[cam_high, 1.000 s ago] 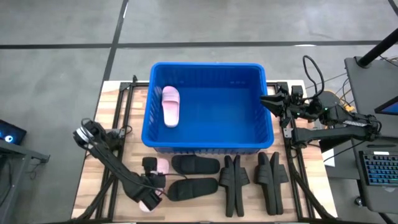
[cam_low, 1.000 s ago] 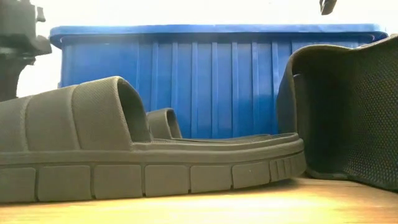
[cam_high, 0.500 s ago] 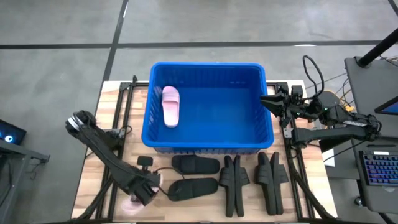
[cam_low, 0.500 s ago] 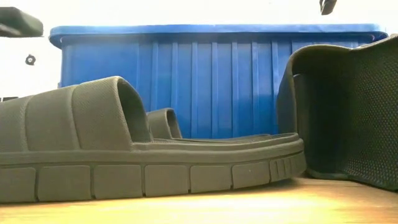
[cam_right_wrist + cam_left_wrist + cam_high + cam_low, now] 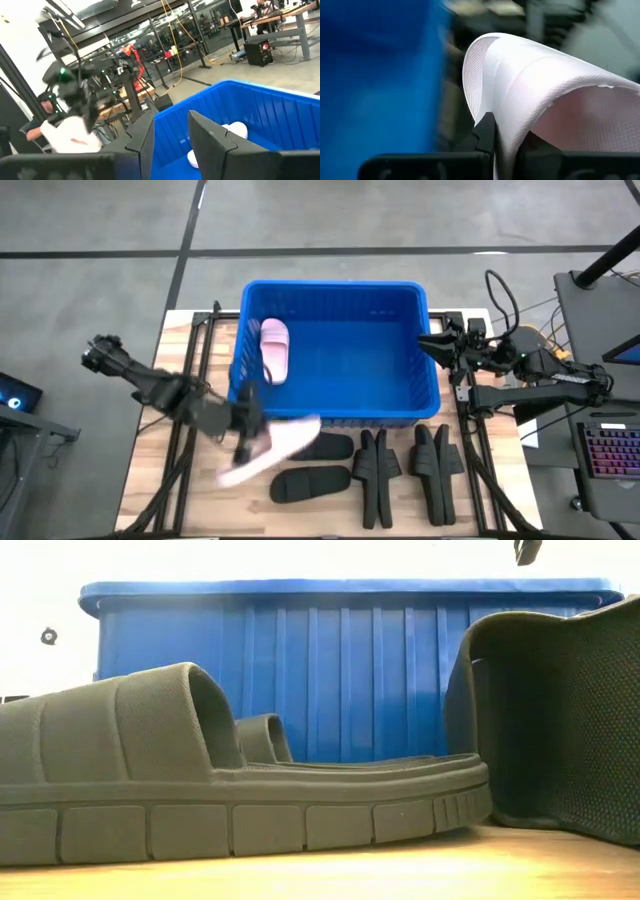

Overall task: Pick and place slides into bin
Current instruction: Put the pink slipper into the blue bin

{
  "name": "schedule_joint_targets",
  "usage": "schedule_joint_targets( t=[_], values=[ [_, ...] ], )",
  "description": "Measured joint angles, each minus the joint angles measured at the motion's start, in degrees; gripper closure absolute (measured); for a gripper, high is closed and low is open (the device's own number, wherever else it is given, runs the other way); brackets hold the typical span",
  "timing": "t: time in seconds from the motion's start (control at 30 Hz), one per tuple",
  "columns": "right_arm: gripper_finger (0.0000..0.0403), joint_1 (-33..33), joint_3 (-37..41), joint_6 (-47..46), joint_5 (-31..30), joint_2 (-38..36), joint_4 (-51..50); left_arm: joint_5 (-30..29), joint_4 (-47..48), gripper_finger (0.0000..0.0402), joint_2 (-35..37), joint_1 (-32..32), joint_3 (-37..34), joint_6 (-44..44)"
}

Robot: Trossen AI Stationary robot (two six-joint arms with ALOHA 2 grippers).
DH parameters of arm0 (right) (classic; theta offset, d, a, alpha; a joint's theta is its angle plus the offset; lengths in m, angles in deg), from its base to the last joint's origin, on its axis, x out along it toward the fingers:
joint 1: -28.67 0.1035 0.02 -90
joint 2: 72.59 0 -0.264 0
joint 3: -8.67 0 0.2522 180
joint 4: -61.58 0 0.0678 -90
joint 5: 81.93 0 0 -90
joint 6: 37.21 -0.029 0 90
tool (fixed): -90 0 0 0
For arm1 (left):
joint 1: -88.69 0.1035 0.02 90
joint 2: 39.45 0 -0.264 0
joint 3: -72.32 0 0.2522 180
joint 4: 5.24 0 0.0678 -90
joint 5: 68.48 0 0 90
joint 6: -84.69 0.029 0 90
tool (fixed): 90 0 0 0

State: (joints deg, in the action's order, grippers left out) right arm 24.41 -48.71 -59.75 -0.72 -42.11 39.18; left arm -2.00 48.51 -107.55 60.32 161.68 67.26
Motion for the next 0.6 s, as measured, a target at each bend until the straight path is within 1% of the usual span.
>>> schedule_joint_targets(
  t=[0.13,0.27,0.37,0.53,0.6],
  values=[
    [0.0291,0.01,0.0,0.0,0.0,0.0,-0.01,-12.09,-0.23,0.0401,-2.29,7.97,4.42,5.82],
    [0.0291,0.01,0.0,0.0,0.0,0.0,-0.01,-23.33,0.04,0.0401,-7.55,15.8,7.44,11.5],
    [0.0291,0.0,0.0,0.0,0.0,0.0,0.02,-24.69,1.24,0.0401,-11.84,22.07,8.28,15.17],
    [0.0291,0.0,0.0,0.0,0.05,0.0,-0.01,-24.73,13.09,0.0401,-19.73,30.38,7.81,14.79],
    [0.0291,0.01,0.0,0.0,0.15,0.0,-0.05,-26.19,17.15,0.0401,-22.62,32.99,7.34,13.83]
  ],
)
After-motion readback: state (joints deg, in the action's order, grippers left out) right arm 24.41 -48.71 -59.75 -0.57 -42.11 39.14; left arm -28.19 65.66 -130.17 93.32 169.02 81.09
